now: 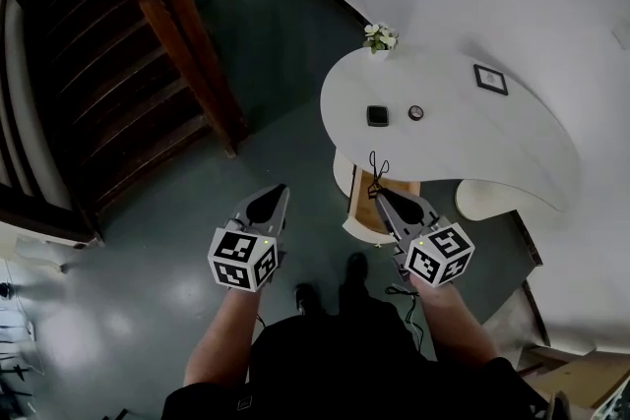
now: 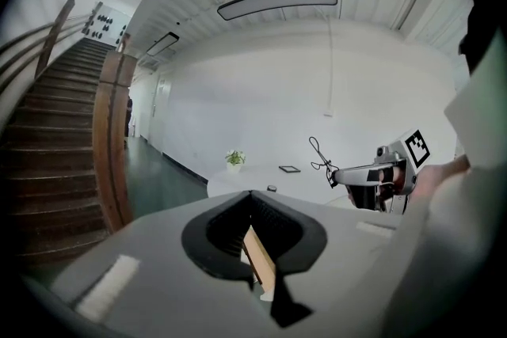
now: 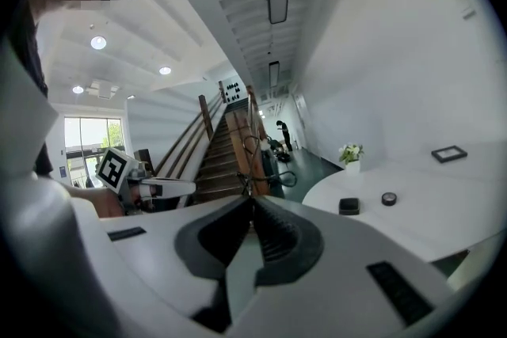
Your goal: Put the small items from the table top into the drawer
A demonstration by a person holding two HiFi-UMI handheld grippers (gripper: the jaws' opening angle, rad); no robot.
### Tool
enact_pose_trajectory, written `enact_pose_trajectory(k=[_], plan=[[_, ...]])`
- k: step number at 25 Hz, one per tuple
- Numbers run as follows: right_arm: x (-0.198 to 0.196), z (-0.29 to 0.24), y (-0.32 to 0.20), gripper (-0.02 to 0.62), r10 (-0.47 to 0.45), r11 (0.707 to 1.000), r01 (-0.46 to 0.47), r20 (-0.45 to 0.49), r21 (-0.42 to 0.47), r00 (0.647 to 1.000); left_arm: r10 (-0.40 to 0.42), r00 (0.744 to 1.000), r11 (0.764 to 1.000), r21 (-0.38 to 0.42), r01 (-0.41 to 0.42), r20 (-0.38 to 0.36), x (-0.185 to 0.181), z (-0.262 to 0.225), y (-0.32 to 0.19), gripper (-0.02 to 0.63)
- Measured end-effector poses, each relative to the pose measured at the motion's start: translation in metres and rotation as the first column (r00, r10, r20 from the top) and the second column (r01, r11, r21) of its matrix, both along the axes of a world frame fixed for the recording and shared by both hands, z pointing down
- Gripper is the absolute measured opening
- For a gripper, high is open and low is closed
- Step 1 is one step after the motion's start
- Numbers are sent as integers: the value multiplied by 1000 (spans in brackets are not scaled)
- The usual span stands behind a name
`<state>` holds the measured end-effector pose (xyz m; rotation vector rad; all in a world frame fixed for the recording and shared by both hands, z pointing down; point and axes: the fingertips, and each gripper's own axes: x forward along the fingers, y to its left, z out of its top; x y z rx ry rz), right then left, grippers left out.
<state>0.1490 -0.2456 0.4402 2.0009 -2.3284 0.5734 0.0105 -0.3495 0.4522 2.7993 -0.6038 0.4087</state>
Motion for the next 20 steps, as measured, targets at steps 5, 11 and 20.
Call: enact_pose_trajectory(k=[5,11,20], plan=[[24,34,4,25,11,998,-11,-9,-64,1000,38,999,999,-21,-38,20,36,20,5,11],[41,68,14,25,18,989,-21,-18,-145,1000,83,996,995,-62,-81,37,67,47,15,11],[57,115,30,25,8,967,-17,-36,-253,999,150,987,984,-106,-143,63,99,78,38,11]])
